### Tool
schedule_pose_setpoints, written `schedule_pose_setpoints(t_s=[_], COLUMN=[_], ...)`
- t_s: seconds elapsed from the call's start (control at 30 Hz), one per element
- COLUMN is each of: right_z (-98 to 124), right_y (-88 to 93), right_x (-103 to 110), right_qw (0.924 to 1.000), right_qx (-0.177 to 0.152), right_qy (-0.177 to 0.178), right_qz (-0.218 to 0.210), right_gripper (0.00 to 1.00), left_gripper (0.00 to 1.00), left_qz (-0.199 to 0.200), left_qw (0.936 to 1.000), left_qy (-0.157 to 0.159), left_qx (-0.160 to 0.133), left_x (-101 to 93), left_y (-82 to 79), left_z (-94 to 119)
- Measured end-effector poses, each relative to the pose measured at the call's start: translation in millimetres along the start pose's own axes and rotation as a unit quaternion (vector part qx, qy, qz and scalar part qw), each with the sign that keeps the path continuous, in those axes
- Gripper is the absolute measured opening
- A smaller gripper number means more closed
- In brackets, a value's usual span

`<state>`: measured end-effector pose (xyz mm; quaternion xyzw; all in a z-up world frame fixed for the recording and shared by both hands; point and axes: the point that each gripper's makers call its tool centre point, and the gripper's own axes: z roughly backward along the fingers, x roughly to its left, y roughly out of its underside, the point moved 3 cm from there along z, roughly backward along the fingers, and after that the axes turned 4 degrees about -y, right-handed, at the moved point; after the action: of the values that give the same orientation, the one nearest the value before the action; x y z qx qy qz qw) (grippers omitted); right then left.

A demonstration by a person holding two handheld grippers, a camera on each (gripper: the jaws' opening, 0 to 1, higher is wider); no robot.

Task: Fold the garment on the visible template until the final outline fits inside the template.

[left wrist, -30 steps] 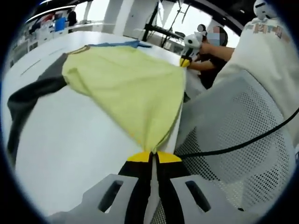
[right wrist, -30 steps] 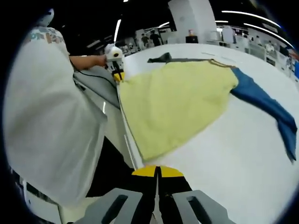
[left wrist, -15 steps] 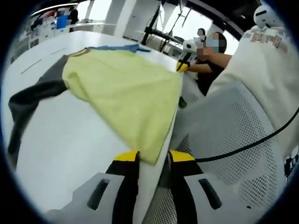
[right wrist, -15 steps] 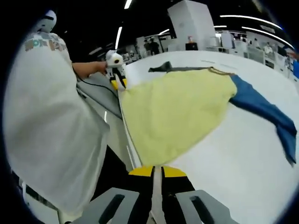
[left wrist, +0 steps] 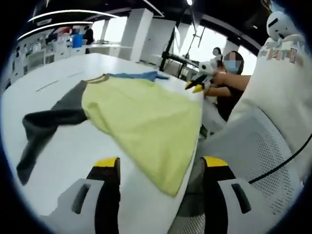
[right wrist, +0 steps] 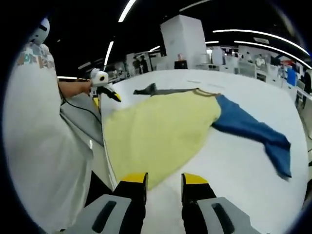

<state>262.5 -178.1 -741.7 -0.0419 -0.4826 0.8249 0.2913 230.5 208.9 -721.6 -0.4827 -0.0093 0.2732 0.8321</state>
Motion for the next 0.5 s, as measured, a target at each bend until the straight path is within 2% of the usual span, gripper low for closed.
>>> schedule_pose_setpoints(t_s=[0.1,0.23,0.5], right_z=[2.3,4.6,9.4], right_y=[-1.5,-5.8,-9.3], right_x=[-10.5,-20.7,-40.7], right_qw=[0.9995,0.9978,0.9916], right_qx=[-0.003,-0.019,-0.037], right_qy=[0.031,0.062,0.122], right_qz=[-0.002,-0.010,-0.023], right_gripper=[0.28,0.32,0.35], left_gripper=[0.70,0.82,0.85], left_qz=[-0.007,-0.020,-0.035], left_qw=[0.9998,0.9982,0.9964], left_qy=[-0.009,-0.032,-0.051], left_qx=[-0.014,-0.046,-0.059], left_x=[2.2,8.1,11.4], left_y=[-7.0,-19.7,-27.9], left_z=[-2.1,-4.1,-4.4])
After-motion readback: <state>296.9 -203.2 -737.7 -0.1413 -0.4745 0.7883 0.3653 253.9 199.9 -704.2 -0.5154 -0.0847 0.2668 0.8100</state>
